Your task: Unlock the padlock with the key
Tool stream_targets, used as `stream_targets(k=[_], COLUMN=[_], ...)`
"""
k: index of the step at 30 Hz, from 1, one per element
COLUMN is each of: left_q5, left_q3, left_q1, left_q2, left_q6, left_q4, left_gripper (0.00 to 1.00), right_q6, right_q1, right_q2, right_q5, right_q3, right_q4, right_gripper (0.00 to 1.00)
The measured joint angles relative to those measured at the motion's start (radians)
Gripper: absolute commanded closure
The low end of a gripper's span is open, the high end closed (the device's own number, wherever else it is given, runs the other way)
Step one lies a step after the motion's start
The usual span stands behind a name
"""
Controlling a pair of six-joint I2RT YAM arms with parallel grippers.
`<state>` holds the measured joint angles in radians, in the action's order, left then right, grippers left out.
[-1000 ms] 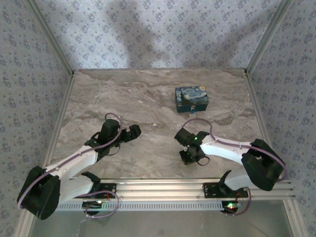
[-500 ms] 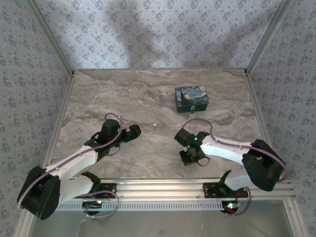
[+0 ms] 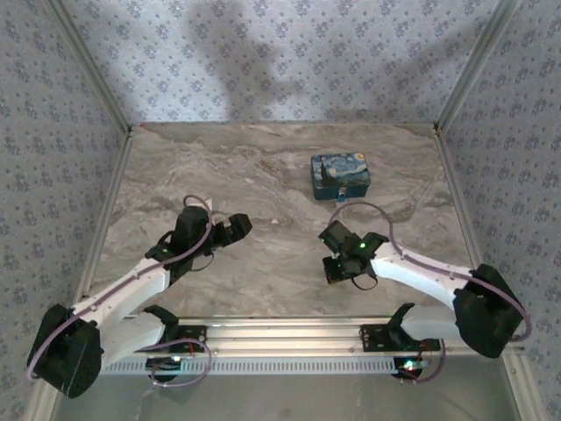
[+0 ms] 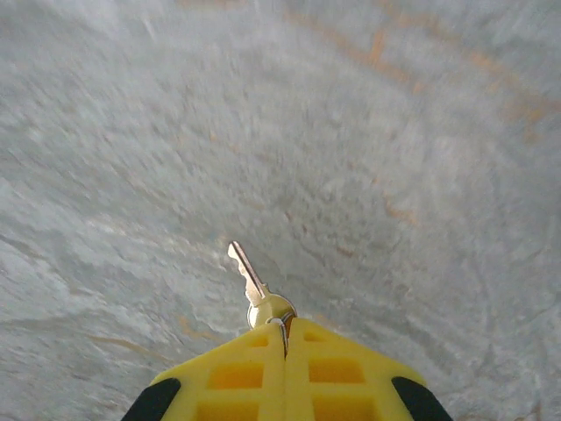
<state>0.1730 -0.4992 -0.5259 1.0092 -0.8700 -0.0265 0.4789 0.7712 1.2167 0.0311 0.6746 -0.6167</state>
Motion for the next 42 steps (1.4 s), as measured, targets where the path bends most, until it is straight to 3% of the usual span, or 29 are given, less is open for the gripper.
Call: stream_targets(k=[12,22,31,42], left_q5=[0.204,0.287,0.279,0.257], left_q3=[-0.090,-0.131,-0.245,-0.279], left_q1=[0.009,-0.053,-0.168,-0.221], left_q2=[0.008,0.010,0.147,0.255], left_q6=[-0.119,-0.115,-0.046,-0.019], left_q4=[-0.044,-0.120,-0.183,-0.217], left_gripper=[0.11,0.25,0.35,0.49], right_q6=[-0.231,-0.483,-0.480,-0.416], right_q1=[-0.070,-0.080,-0.063,-0.038], right_q2=[-0.201,-0.243,-0.240,-0.234], right_q5=[0.032,-0.052,-0.151,-0.197], right_q3=[-0.003,-0.053,-0.070,-0.070], right_q4=[0.298,0.599,0.686,0.705], right_gripper=[1.00,1.00,1.00,1.00])
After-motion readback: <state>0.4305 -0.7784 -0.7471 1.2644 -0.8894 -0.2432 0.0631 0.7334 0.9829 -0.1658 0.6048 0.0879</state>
